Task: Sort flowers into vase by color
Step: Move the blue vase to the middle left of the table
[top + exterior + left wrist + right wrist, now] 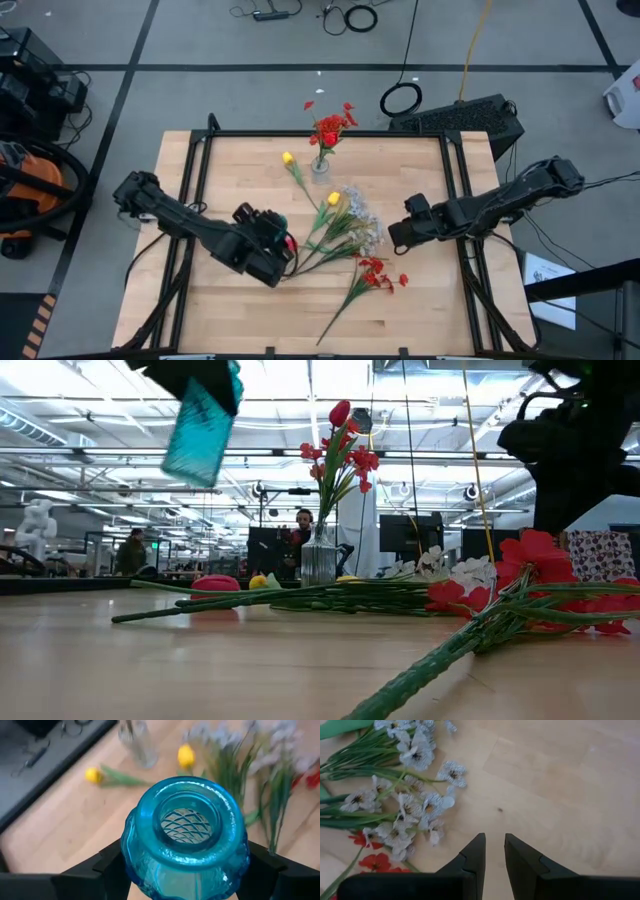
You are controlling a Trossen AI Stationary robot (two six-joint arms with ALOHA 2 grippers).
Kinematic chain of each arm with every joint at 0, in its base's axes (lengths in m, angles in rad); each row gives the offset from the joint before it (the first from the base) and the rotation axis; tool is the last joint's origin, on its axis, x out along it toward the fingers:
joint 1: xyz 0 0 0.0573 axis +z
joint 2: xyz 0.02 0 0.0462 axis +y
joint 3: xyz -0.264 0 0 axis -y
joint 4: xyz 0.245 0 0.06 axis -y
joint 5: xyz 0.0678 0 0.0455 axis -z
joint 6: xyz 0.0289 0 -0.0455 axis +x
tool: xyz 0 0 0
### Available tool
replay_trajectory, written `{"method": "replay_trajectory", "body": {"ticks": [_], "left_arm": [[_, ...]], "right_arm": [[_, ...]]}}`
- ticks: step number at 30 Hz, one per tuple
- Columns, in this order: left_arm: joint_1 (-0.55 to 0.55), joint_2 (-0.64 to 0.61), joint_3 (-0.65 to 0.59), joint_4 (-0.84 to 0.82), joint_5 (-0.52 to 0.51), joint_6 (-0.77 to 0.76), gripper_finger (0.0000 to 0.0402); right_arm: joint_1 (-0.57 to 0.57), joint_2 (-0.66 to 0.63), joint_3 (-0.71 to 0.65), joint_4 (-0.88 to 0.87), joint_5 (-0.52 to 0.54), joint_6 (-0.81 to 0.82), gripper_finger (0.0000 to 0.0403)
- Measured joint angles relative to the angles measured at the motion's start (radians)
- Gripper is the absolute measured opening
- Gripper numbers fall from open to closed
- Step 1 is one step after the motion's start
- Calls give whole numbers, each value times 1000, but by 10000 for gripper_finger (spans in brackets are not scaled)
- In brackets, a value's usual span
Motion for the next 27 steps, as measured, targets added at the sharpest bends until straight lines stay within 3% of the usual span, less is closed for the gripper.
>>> {"method": "replay_trajectory", "body": {"ticks": [7, 12, 16, 21, 27], "left_arm": [[61, -25, 0, 249, -20, 237, 269], [112, -25, -15, 549, 74, 515, 270], [142, -23, -36, 682, 114, 663, 270], [144, -39, -124, 794, 129, 742, 261], [151, -99, -339, 955, 185, 723, 259]], "right_arm": [[76, 0, 0, 9, 60, 91, 63], [121, 0, 0, 46, 85, 139, 63], [151, 0, 0, 63, 85, 174, 63], [183, 0, 0, 109, 101, 226, 63], [195, 0, 0, 182, 159, 257, 63]]}}
